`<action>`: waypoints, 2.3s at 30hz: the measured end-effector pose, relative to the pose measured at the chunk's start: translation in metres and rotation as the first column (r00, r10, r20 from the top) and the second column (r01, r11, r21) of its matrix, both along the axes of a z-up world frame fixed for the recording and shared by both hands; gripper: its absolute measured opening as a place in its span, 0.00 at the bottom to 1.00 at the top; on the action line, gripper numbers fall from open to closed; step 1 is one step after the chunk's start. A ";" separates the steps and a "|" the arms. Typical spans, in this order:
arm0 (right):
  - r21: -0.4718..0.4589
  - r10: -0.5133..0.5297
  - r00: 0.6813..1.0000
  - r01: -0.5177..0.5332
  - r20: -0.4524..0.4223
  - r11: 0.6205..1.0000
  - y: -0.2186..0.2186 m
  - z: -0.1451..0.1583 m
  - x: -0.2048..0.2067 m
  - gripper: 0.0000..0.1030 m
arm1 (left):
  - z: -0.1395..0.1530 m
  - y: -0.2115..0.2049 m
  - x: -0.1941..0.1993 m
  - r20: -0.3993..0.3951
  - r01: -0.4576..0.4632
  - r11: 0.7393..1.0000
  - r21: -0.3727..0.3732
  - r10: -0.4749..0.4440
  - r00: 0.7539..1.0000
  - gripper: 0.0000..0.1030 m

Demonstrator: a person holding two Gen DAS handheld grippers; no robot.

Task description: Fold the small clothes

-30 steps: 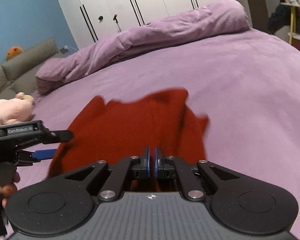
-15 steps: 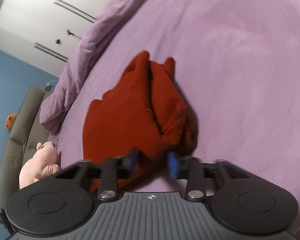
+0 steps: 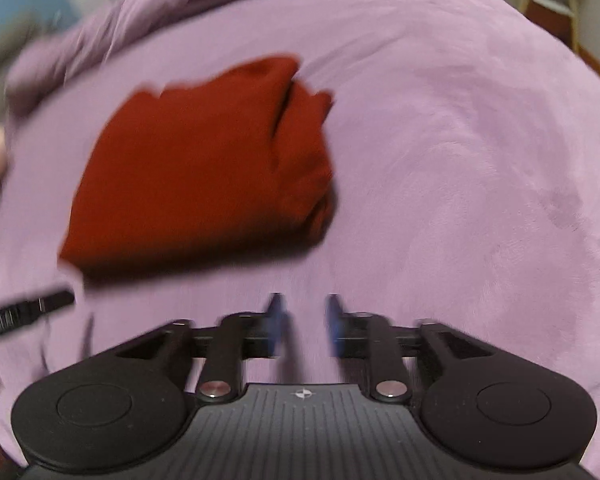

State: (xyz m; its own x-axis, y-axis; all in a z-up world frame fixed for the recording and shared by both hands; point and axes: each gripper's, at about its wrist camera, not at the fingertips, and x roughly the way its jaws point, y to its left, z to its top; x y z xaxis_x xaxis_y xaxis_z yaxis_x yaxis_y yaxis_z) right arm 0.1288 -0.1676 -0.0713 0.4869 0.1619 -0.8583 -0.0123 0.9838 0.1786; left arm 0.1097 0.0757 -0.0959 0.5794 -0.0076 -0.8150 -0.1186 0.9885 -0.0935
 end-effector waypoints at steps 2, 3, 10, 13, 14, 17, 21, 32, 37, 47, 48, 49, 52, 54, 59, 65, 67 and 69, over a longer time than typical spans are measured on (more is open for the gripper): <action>-0.038 0.050 0.999 -0.049 0.004 0.998 0.012 0.005 -0.010 0.48 | 0.005 -0.005 -0.002 -0.020 0.011 1.000 0.020 -0.011 1.000 0.84; -0.046 0.067 0.998 -0.066 0.007 0.997 0.016 0.009 -0.014 0.55 | 0.007 -0.006 -0.002 -0.023 0.013 0.999 0.031 -0.012 1.000 0.85; -0.119 0.135 0.989 -0.127 0.063 0.985 0.046 0.039 -0.005 0.85 | 0.036 -0.005 -0.006 0.040 -0.003 0.999 0.045 0.002 0.999 0.96; -0.133 0.134 0.989 -0.126 0.056 0.983 0.053 0.048 -0.002 0.87 | 0.047 -0.008 -0.009 0.070 0.005 0.997 0.073 -0.010 0.997 0.97; -0.127 0.130 0.990 -0.123 0.054 0.984 0.054 0.049 -0.001 0.87 | 0.049 -0.009 -0.009 0.070 0.013 0.997 0.080 -0.018 0.997 0.97; -0.127 0.102 0.994 -0.096 0.042 0.987 0.055 0.052 0.000 0.87 | 0.052 -0.010 -0.005 0.029 0.034 0.996 0.084 -0.037 0.999 0.97; -0.155 0.078 0.997 -0.074 0.022 0.985 0.057 0.051 0.003 0.87 | 0.050 -0.013 0.000 -0.020 0.048 0.993 0.111 -0.046 0.999 0.97; -0.166 0.049 0.999 -0.046 0.013 0.985 0.058 0.055 0.003 0.87 | 0.048 -0.011 0.000 -0.034 0.039 0.996 0.078 -0.037 0.999 0.97; -0.164 0.043 0.999 -0.042 0.003 0.986 0.057 0.055 0.003 0.87 | 0.050 -0.011 0.001 -0.039 0.044 0.996 0.077 -0.041 0.998 0.97; -0.148 0.034 0.999 -0.035 -0.005 0.988 0.054 0.056 0.003 0.87 | 0.051 -0.015 -0.001 -0.040 0.051 0.995 0.088 -0.047 0.998 0.97; -0.147 0.034 0.999 -0.034 -0.006 0.989 0.053 0.056 0.003 0.87 | 0.051 -0.015 -0.001 -0.042 0.051 0.995 0.086 -0.047 0.998 0.97; -0.148 0.034 0.999 -0.034 -0.007 0.988 0.054 0.056 0.003 0.87 | 0.051 -0.015 -0.001 -0.042 0.050 0.995 0.083 -0.047 0.998 0.97; -0.153 0.034 0.999 -0.034 -0.006 0.988 0.053 0.056 0.003 0.87 | 0.052 -0.015 -0.001 -0.040 0.052 0.995 0.083 -0.049 0.998 0.97; -0.153 0.033 0.999 -0.034 -0.006 0.988 0.053 0.056 0.003 0.87 | 0.052 -0.016 -0.001 -0.039 0.056 0.995 0.087 -0.052 0.998 0.97; -0.156 0.030 1.000 -0.030 -0.002 0.987 0.053 0.057 0.002 0.87 | 0.052 -0.018 -0.001 -0.042 0.061 0.994 0.089 -0.057 0.997 0.97; -0.161 0.027 1.000 -0.027 0.000 0.987 0.052 0.058 0.002 0.87 | 0.053 -0.018 -0.001 -0.045 0.059 0.995 0.085 -0.056 0.997 0.97; -0.161 0.026 1.000 -0.026 -0.002 0.987 0.052 0.058 0.002 0.87 | 0.053 -0.018 -0.001 -0.046 0.061 0.994 0.086 -0.057 0.997 0.97; -0.160 0.025 1.000 -0.026 -0.003 0.987 0.051 0.059 0.002 0.87 | 0.053 -0.018 -0.001 -0.047 0.062 0.994 0.087 -0.058 0.997 0.97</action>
State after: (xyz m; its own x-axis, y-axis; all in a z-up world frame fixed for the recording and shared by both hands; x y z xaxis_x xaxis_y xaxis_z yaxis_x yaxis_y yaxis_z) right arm 0.1305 -0.1165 -0.0124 0.4833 0.0346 -0.8748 -0.0377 0.9991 0.0187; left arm 0.1086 0.0574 -0.0426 0.5437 0.0320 -0.8387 -0.0606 0.9982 -0.0012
